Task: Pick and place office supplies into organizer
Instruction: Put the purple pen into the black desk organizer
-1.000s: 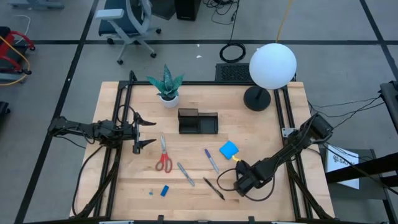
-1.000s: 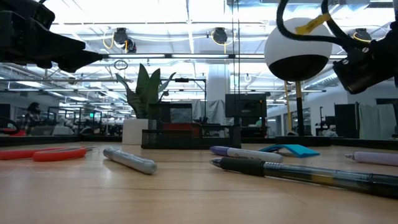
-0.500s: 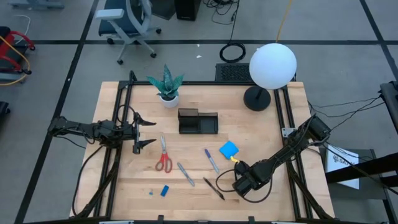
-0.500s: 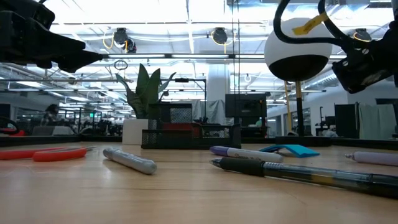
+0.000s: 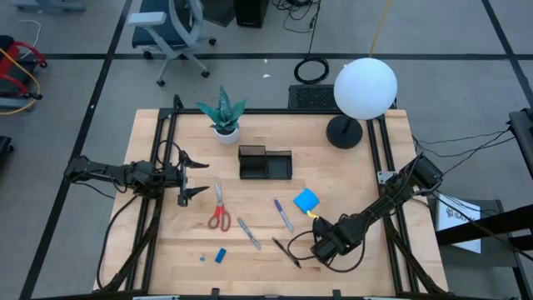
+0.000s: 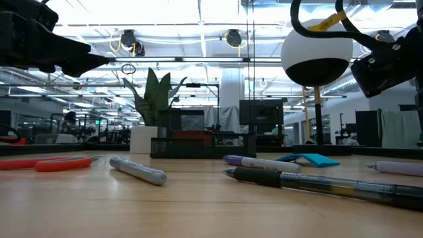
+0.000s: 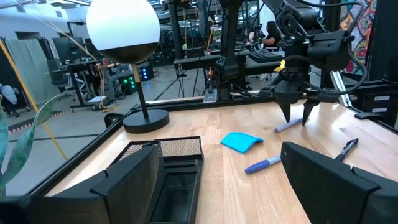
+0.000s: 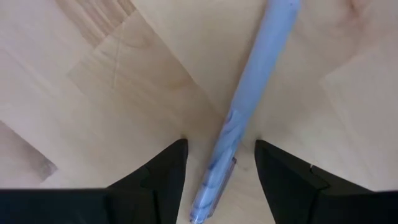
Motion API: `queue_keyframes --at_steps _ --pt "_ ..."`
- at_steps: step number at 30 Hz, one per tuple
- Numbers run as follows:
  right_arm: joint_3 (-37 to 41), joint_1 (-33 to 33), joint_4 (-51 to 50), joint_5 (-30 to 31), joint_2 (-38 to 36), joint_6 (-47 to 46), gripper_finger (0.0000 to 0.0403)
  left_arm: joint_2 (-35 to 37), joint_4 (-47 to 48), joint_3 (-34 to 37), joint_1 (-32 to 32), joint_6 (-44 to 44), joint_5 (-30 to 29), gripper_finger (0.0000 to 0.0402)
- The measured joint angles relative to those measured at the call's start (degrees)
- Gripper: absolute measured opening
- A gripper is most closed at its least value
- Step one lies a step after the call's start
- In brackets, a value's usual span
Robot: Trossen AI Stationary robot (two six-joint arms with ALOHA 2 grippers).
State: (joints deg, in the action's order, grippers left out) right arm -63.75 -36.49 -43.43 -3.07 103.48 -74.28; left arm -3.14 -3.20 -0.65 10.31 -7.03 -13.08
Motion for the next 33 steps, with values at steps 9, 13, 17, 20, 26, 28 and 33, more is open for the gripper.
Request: queue_keyframes --at_steps 9,13,17,20,26,28,33 --pt "0.00 0.09 0.50 0.05 -0.02 0.41 0.0187 -0.01 0.00 0.00 0.01 -0.01 0.00 0.0347" --pt "0.00 0.13 0.32 0.43 -0.04 -0.01 0.0187 -0.02 0.00 -0.02 0.02 -0.02 0.00 0.0347" --pt "0.00 0.11 0.68 1.25 -0.04 -0.11 0.0187 0.00 0.00 0.00 0.01 -0.02 0.00 0.0347" --pt "0.00 0.11 0.70 1.44 -0.04 -1.44 0.0187 -0.02 0.00 0.00 0.02 -0.02 0.00 0.0347" --pt "-0.07 0.11 0.35 1.53 -0.04 -2.29 0.0187 -0.01 0.00 -0.01 0.00 0.00 0.00 0.0347" --pt "-0.07 0.11 0.32 1.55 -0.04 -2.46 0.0187 0.00 0.00 0.00 0.01 -0.01 0.00 0.0347" --pt "-0.07 0.11 0.29 1.50 -0.04 -3.30 0.0187 0.00 0.00 0.00 0.01 -0.02 0.00 0.0347"
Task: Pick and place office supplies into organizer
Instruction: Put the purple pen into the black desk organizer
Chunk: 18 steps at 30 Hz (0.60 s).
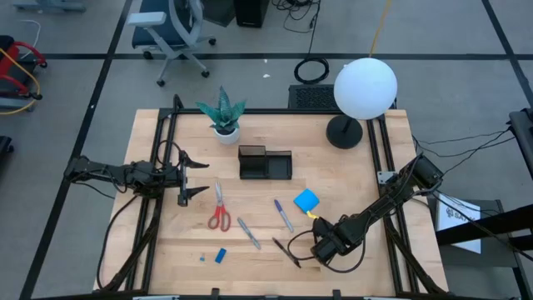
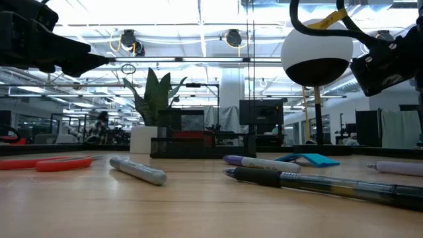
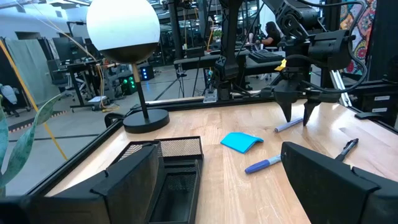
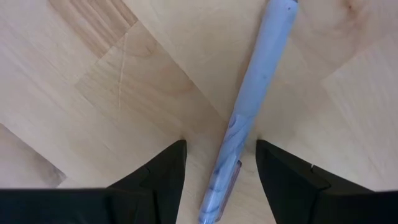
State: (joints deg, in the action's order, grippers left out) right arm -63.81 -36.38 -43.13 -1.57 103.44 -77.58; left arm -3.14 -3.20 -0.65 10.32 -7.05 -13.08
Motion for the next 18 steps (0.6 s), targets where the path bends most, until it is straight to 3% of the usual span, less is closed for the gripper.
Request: queue_keyframes --at_steps 18 --pt "0.00 0.11 4.51 -4.22 -0.04 -1.66 0.0187 0.00 0.00 0.00 0.00 0.00 0.00 0.0347"
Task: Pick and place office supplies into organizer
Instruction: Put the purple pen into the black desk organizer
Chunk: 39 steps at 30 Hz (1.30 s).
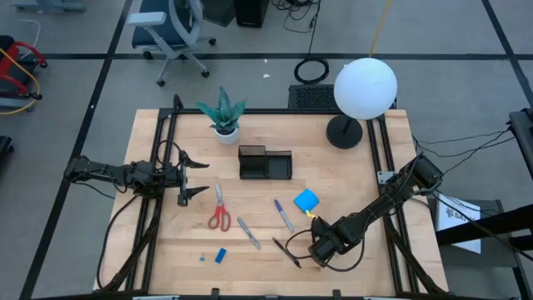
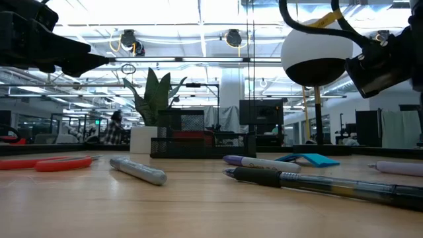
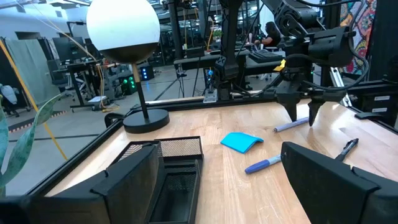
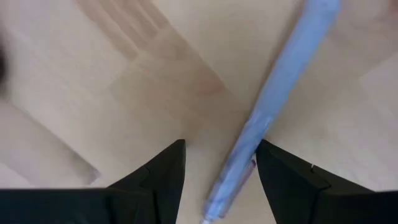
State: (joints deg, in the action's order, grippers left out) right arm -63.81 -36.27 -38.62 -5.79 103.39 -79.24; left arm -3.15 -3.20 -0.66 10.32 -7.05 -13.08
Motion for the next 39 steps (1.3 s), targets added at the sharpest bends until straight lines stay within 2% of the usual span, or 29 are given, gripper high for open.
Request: queue_keyframes --at_steps 8,13,19,29,39 --pt "0.06 -0.02 0.76 -0.31 -0.01 -1.61 0.0186 -0.01 0.00 -0.01 -0.01 0.00 0.00 0.0347" --pt "1.56 -0.02 1.25 -0.27 -0.26 -4.71 0.0171 0.01 0.00 0.00 -0.01 0.00 0.00 0.0347" --pt "2.92 0.00 0.97 -1.38 -0.22 -5.35 0.0129 0.00 0.00 -0.01 0.01 0.00 0.00 0.0347" --pt "3.76 0.36 0.39 -2.15 -0.17 -1.38 0.0027 -0.01 0.00 0.01 0.00 0.00 0.00 0.0347" --pt "3.80 1.56 1.08 -2.19 -1.65 5.02 0.0017 0.00 0.00 -0.01 0.00 0.00 0.00 0.0347"
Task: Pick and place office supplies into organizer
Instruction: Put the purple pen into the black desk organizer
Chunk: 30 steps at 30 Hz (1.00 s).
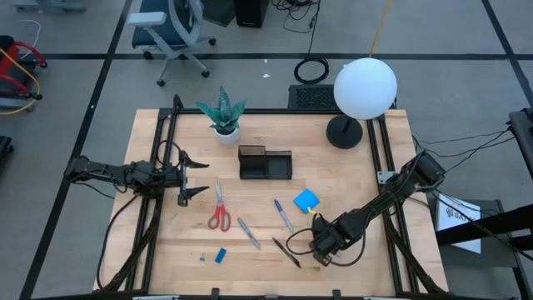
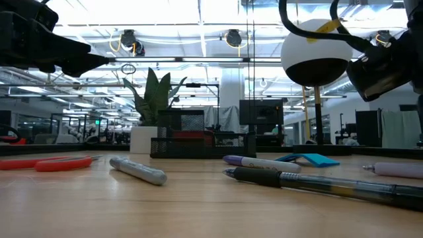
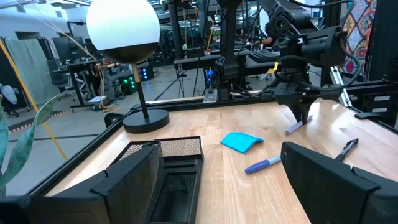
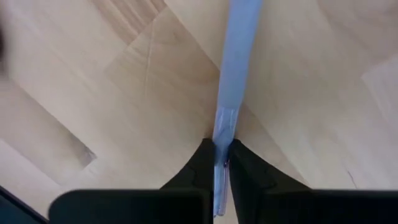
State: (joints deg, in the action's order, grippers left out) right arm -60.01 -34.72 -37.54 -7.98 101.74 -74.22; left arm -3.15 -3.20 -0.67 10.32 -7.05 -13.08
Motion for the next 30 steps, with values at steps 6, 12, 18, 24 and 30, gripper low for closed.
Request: queue_keyframes --at_steps 6,12,18,24,30 --pt "0.37 1.05 -0.22 7.13 -4.59 6.10 0.0005 0.02 0.00 0.00 0.00 0.02 0.00 0.0347" --pt "0.26 2.25 0.15 15.25 -8.97 12.02 0.0005 0.01 0.00 0.01 -0.01 0.00 0.00 0.0347" --pt "0.20 2.64 0.10 18.48 -11.35 16.85 0.0004 0.02 0.00 0.02 0.01 0.01 0.00 0.0347" --pt "0.20 2.79 1.85 17.38 -11.61 16.80 0.0002 0.00 0.00 0.01 0.00 0.01 0.00 0.0347" --pt "4.33 2.74 14.83 16.59 -11.66 19.34 0.0001 -0.01 0.00 0.00 0.00 0.02 0.00 0.0347"
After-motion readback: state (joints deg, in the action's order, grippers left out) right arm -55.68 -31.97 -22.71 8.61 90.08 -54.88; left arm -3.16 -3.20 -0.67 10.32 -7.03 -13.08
